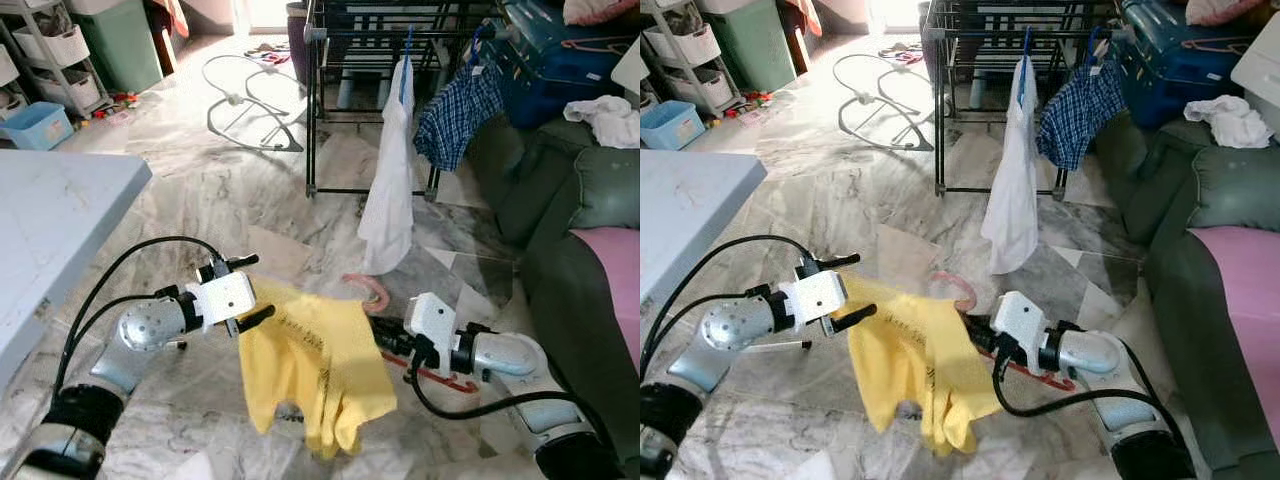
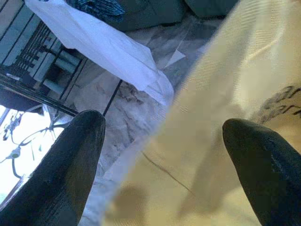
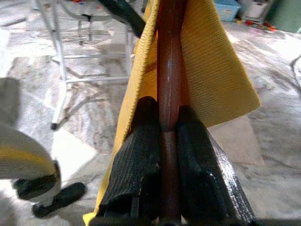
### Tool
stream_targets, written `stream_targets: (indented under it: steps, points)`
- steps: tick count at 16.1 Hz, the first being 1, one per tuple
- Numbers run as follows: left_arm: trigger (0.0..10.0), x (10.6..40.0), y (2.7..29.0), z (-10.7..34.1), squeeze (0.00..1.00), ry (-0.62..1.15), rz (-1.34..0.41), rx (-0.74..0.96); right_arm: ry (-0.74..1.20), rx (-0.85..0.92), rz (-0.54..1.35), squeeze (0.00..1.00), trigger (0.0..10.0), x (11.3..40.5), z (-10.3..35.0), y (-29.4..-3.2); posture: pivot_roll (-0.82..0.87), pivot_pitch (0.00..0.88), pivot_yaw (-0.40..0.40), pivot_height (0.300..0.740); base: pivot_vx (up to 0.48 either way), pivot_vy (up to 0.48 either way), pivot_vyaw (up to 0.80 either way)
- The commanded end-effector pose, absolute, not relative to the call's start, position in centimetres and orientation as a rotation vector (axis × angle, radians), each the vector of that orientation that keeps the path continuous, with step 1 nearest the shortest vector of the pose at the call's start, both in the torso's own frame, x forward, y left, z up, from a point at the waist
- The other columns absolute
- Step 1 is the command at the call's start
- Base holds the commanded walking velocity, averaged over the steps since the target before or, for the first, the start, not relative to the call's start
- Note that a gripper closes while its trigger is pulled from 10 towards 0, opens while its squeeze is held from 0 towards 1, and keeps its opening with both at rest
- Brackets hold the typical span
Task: Hang hanger
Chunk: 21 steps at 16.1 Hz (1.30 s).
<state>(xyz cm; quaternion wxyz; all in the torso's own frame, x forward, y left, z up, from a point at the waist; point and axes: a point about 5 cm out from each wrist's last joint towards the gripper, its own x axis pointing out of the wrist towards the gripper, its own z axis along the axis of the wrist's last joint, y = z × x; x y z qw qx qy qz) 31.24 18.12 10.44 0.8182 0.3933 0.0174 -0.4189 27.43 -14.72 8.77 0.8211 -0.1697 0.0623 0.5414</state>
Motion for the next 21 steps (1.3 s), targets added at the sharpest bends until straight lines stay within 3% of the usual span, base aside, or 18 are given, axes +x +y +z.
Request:
stream_targets:
  steps: [1, 3, 4, 5, 6, 21]
  points:
    - [10.0, 31.3, 18.2, 10.2, 1.0, 0.052, -0.92, 0.871, 0.091, -0.364, 1.201, 0.0, 10.0, 27.4, 9.9, -14.4, -0.12, 0.056, 0.026, 0.74, 0.0, 0.0, 0.0]
    - [10.0, 31.2, 17.8, 9.7, 1.0, 0.064, -0.956, 0.865, 0.099, -0.374, 1.241, 0.0, 10.0, 27.1, 10.0, -14.3, -0.13, 0.054, 0.027, 0.74, 0.0, 0.0, 0.0]
    - [9.8, 30.9, 17.5, 9.3, 0.67, 0.077, -1.007, 0.845, 0.099, -0.375, 1.251, 0.0, 10.0, 27.0, 10.0, -14.2, -0.13, 0.055, 0.027, 0.74, 0.0, 0.0, 0.0]
    - [0.4, 30.6, 17.2, 9.1, 0.01, 0.082, -1.051, 0.817, 0.097, -0.376, 1.252, 0.0, 10.0, 27.0, 10.1, -14.2, -0.13, 0.056, 0.028, 0.74, 0.0, 0.0, 0.0]
    - [0.0, 30.3, 17.0, 9.0, 0.0, 0.081, -1.089, 0.817, 0.099, -0.379, 1.255, 0.0, 10.0, 27.0, 10.1, -14.1, -0.13, 0.056, 0.028, 0.74, 0.0, 0.0, 0.0]
    - [0.0, 30.1, 16.7, 8.7, 0.0, 0.133, -1.23, 0.786, 0.135, -0.512, 1.319, 0.0, 10.0, 27.3, 9.3, -14.2, -0.12, 0.063, 0.037, 0.74, 0.0, 0.0, 0.0]
